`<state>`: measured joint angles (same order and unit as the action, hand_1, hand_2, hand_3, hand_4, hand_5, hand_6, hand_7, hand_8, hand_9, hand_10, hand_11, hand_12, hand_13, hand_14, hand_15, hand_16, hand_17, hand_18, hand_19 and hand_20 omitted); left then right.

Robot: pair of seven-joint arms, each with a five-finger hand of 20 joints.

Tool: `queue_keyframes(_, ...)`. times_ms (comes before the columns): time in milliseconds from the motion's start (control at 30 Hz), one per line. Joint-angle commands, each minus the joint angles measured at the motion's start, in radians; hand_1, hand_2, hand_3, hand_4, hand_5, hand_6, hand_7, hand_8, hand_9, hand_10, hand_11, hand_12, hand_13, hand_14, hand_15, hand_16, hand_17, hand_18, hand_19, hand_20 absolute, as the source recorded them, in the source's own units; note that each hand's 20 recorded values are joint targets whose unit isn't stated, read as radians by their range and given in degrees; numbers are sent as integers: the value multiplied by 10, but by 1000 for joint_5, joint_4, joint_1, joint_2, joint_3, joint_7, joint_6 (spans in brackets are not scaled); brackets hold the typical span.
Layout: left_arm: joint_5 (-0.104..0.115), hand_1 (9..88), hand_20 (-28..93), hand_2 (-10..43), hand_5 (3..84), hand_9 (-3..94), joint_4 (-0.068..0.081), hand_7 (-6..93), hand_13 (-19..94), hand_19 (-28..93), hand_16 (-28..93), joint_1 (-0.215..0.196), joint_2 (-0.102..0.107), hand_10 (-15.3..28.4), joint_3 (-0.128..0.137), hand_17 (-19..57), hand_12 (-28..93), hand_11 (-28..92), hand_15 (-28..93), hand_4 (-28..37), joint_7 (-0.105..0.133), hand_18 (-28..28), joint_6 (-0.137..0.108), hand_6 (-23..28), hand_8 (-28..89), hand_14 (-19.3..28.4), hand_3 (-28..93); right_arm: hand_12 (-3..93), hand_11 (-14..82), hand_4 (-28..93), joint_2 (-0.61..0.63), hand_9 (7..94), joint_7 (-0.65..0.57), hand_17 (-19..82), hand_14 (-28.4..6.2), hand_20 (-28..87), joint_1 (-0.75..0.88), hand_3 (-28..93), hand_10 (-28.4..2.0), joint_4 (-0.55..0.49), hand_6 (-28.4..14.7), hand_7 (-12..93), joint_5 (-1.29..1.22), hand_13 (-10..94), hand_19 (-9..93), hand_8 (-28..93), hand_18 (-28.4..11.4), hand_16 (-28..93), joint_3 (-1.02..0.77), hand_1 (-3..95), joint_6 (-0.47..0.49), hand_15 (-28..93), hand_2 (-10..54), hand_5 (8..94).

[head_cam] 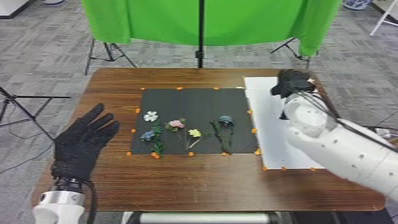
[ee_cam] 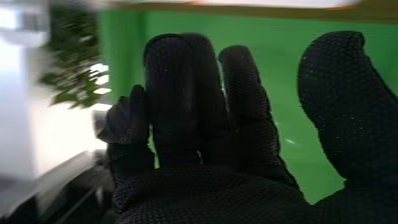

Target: Arrange flowers

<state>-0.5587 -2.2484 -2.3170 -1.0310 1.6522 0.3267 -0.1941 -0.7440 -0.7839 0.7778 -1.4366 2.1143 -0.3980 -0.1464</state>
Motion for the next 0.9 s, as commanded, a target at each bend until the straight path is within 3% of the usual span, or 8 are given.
queue_keyframes(33,-1,239,209,61,408,359,4,113,263,558,-89,0,-1,209,-6,-81,114,257,531,-231,-5,268,0,114,-85,283,806,136,220,-283,-19,579,-7,236,-117,486,-23,805,-150,78,-4,157,-28,546,885,-130,-222,101,-89,340,82,711,-95,543)
queue_keyframes(233,1,239,210,60,408,358,2,114,263,558,-89,-6,-5,209,-5,-81,113,256,531,-230,-7,268,-1,114,-85,283,808,133,200,-283,-91,548,12,213,-121,491,22,810,-152,136,14,153,17,520,878,-133,-222,93,-162,341,236,712,-95,509)
queue_keyframes(433,0,239,210,61,408,358,6,114,262,558,-90,5,-5,209,-12,-81,114,257,530,-230,-3,268,4,114,-85,283,807,134,189,-283,-140,530,8,198,-124,501,36,813,-155,172,23,146,38,505,870,-129,-220,84,-198,331,335,712,-95,461)
queue_keyframes(600,-4,239,210,61,408,358,12,115,261,558,-89,18,-8,209,-14,-81,114,257,530,-230,-13,268,17,114,-85,282,806,134,180,-283,-152,506,4,194,-126,507,51,814,-161,186,30,144,54,495,868,-125,-220,78,-221,327,402,720,-95,415)
queue_keyframes(733,-5,239,210,61,408,358,12,114,262,558,-89,16,-13,208,-14,-81,113,256,530,-229,-17,268,22,114,-85,283,806,129,170,-283,-148,567,-7,208,-115,508,86,795,-138,192,52,156,68,543,862,-137,-226,71,-256,340,470,689,-95,471)
queue_keyframes(833,-6,240,210,61,408,358,11,114,262,559,-90,10,-12,208,-11,-81,113,257,530,-229,-14,268,20,114,-85,283,806,127,154,-282,-128,653,-14,238,-86,499,104,787,-103,189,61,157,81,622,868,-140,-226,94,-246,379,411,630,-95,575)
queue_keyframes(900,-4,240,210,61,408,358,9,114,262,559,-90,1,-14,209,-9,-81,113,256,530,-229,-9,268,14,114,-85,283,806,169,134,-282,-117,767,-9,281,-49,480,112,702,-71,191,60,152,97,706,890,-74,-215,164,-228,469,335,577,-95,716)
